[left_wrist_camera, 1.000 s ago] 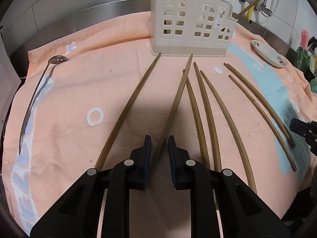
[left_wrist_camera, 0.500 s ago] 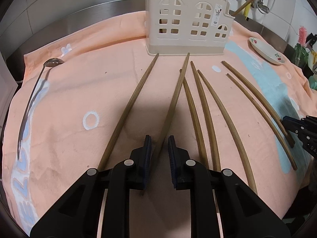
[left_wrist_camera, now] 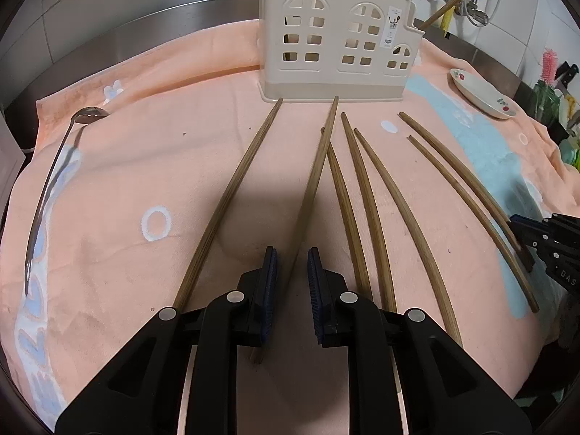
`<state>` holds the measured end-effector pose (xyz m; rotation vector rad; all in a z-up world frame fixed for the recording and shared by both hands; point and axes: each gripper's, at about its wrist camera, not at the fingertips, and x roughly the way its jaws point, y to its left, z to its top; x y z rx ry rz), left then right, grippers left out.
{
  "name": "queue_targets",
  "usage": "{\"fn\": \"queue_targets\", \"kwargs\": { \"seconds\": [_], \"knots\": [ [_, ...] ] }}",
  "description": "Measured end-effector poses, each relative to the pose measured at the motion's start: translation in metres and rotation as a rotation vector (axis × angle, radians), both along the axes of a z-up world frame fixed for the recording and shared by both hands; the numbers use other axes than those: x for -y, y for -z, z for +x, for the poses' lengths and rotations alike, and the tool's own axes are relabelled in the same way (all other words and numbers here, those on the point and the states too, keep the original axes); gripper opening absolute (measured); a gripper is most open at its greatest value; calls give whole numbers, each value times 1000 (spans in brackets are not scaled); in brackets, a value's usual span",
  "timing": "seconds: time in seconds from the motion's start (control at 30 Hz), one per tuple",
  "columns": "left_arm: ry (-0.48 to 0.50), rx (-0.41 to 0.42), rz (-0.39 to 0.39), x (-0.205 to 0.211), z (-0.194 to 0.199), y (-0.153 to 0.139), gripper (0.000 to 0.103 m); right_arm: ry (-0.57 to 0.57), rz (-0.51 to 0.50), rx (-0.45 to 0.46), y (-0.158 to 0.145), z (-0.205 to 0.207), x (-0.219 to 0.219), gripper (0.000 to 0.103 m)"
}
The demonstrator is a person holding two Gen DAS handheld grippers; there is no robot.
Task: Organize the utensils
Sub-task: 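Lift the chopstick with the left gripper toward the holder while the right gripper carries its own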
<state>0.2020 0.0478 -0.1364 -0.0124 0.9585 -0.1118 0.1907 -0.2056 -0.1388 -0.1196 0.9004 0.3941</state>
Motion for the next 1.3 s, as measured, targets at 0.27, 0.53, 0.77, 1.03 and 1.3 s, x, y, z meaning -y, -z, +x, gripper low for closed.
{"fn": "queue_targets", "kwargs": {
  "seconds": [0.27,0.53,0.77,1.03,1.3],
  "knots": [
    [1,-13,-16,-2,4,0,17,12,4,10,0,-1,1,7],
    [-9,-16,-17,-2,2,-3,7,13,10,31,-8,-5,3,7],
    [5,25,-29,5,-8,-20,6,13,25,105,-35,-14,5,6],
    [19,109,-45,10,-25,-56,6,11,52,194,-75,-20,5,7],
    [44,207,-50,17,-34,-99,6,-7,60,275,-115,-16,0,6]
  ]
}}
